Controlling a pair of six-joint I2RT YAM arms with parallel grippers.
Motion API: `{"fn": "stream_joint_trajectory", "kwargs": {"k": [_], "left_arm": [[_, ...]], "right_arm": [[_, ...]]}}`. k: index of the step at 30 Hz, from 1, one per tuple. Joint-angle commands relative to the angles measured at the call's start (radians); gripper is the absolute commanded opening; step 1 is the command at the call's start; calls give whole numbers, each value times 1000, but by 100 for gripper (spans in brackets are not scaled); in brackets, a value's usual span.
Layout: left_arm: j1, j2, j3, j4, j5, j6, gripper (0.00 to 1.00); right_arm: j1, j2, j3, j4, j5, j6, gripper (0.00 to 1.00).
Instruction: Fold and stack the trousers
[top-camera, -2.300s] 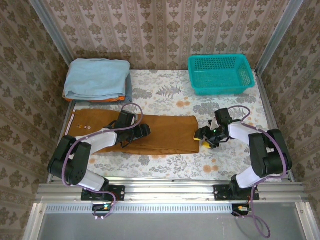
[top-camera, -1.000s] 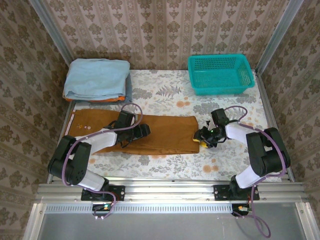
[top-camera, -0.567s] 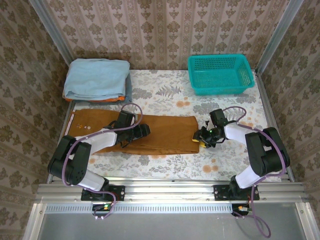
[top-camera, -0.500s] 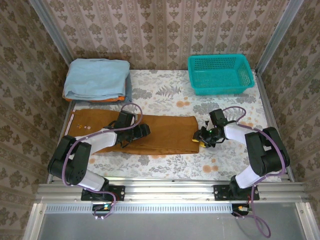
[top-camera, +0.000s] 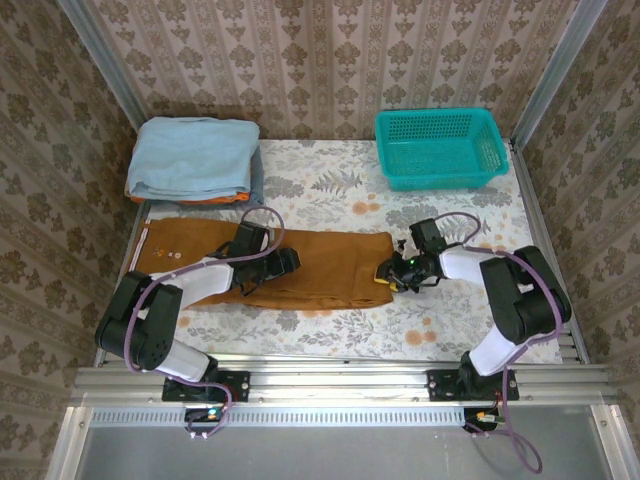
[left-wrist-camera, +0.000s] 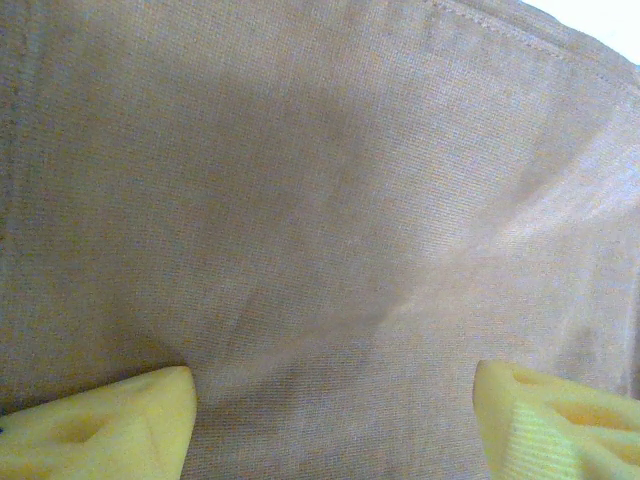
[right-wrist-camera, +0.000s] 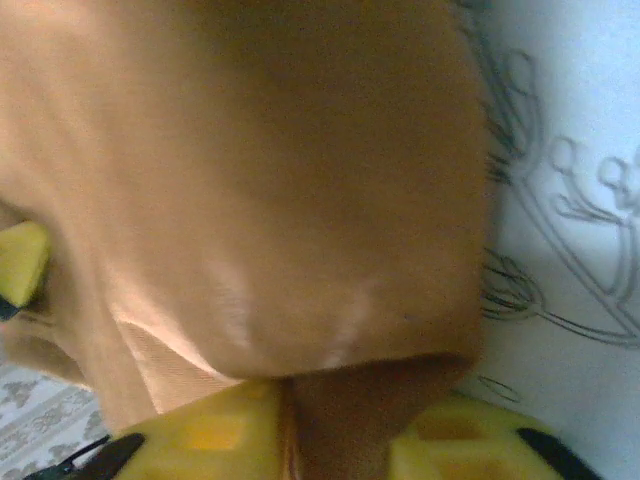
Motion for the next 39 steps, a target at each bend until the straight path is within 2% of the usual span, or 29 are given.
{"fn": "stream_joint_trajectory", "kwargs": {"k": [1, 4, 8, 11, 14, 18, 21, 25, 29, 32, 36, 39], "left_arm": [[2, -7, -27, -59, 40, 9, 74], [2, -36, -6, -97, 46, 18, 75], [7, -122, 42, -199, 20, 43, 81], [59, -189, 83, -286, -10, 65, 84], [114, -244, 106, -373, -52, 81, 85], [229, -306, 98, -476, -145, 85, 87], [332, -339, 73, -506, -171, 93, 88], [442, -358, 49, -508, -181, 101, 88], [479, -367, 49, -511, -212, 106, 89], [485, -353, 44, -486, -202, 112, 88], [474, -281, 9, -400, -113, 103, 84], [442, -236, -40, -263, -2, 86, 83]], "right_arm": [[65, 36, -22, 136, -158, 3, 15], [5, -26, -24, 42, -122, -28, 1], [-114, -140, 7, -223, -35, -143, 0], [-190, -223, 38, -405, 18, -237, 0], [-253, -311, 51, -508, 62, -250, 0], [-317, -402, 111, -641, 162, -280, 0], [-386, -432, 182, -724, 236, -308, 0], [-471, -449, 273, -749, 279, -298, 0], [-515, -410, 413, -805, 317, -324, 0], [-539, -371, 520, -844, 289, -349, 0], [-527, -318, 634, -868, 222, -347, 0], [-459, -294, 688, -878, 206, -347, 0]]}}
